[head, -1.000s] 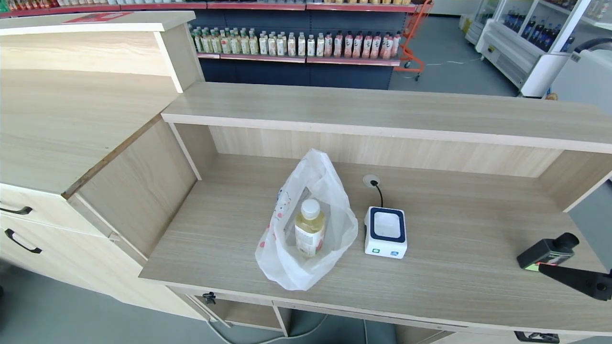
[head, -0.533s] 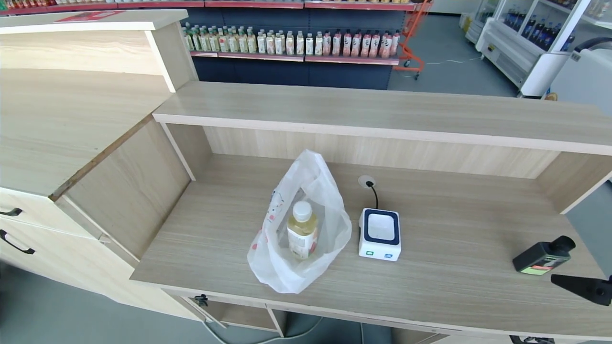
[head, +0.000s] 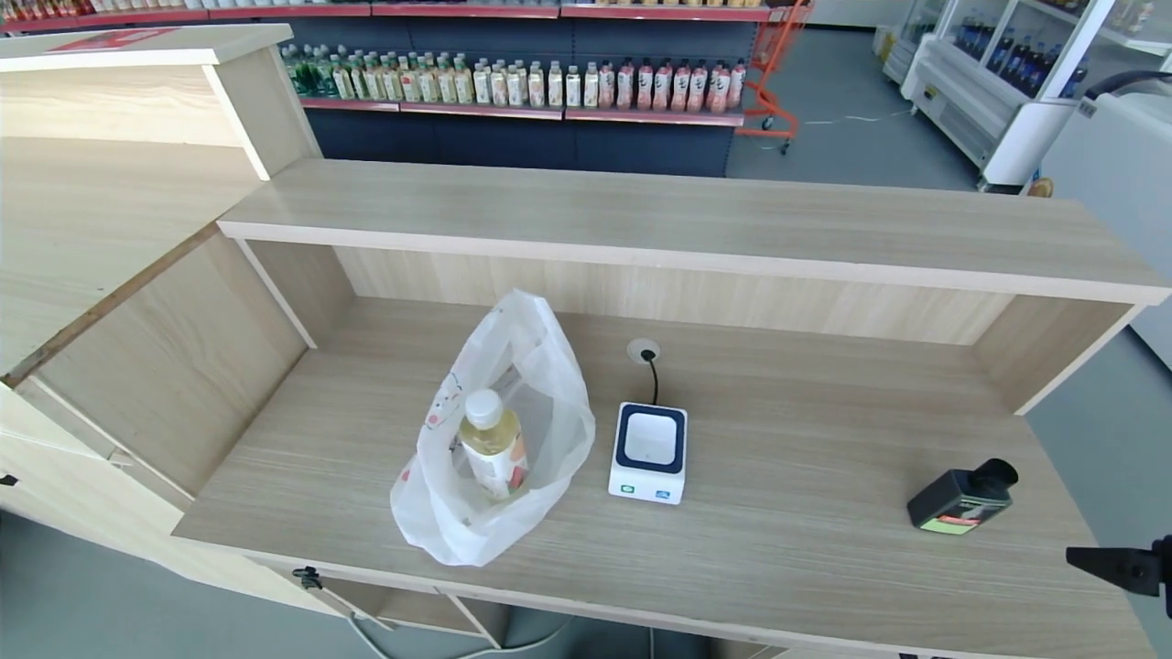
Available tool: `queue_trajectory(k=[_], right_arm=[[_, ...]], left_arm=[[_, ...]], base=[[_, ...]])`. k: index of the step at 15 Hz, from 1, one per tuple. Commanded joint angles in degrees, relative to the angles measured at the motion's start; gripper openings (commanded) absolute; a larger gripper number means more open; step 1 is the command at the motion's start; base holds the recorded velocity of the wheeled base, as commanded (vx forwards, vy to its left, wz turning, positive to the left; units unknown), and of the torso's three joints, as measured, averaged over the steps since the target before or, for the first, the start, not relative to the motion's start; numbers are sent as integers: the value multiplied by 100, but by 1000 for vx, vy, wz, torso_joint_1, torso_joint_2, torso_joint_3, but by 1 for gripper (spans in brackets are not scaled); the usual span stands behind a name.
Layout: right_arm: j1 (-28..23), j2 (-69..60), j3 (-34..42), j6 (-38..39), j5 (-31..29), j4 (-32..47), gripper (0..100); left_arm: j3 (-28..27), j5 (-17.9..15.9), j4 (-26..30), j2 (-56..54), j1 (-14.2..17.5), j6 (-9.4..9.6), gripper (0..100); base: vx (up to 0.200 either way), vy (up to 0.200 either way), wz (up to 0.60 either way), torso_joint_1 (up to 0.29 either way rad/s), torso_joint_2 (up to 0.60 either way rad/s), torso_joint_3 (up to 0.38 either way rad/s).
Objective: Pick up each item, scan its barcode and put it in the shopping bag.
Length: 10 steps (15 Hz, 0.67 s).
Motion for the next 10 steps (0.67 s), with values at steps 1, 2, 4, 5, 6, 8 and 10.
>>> queue_trajectory(k=[1,2,4,5,6,8,10], right_arm=[[-8,244,6,-47,-136,1,100],[-17,420,-2,-179,-391,-17,100],[-17,736,-108,-557,-663,-61,100],[-17,912,-213,-759,-699,-61,100],[-17,1149,-319,-1023,-707,-69,100],[-17,1588,-495,-1445,-795,-96,100],[-17,2107,-521,-2157,-813,-544,100]], left_arm=[[1,1,0,-2,0,-10,100],[1,1,-9,-2,0,-28,100],[1,-8,-9,-2,0,-10,100],[1,-8,-9,-2,0,-19,100],[1,-8,-9,-2,0,-10,100],[1,-8,-9,-2,0,-19,100],[1,-8,-9,-2,0,-19,100]], base=[[0,-200,0,7,2,2],[0,-200,0,2,7,2],[0,-100,0,1,1,1],[0,0,0,0,0,0],[0,0,0,0,0,0],[0,0,0,0,0,0],[0,0,0,0,0,0]])
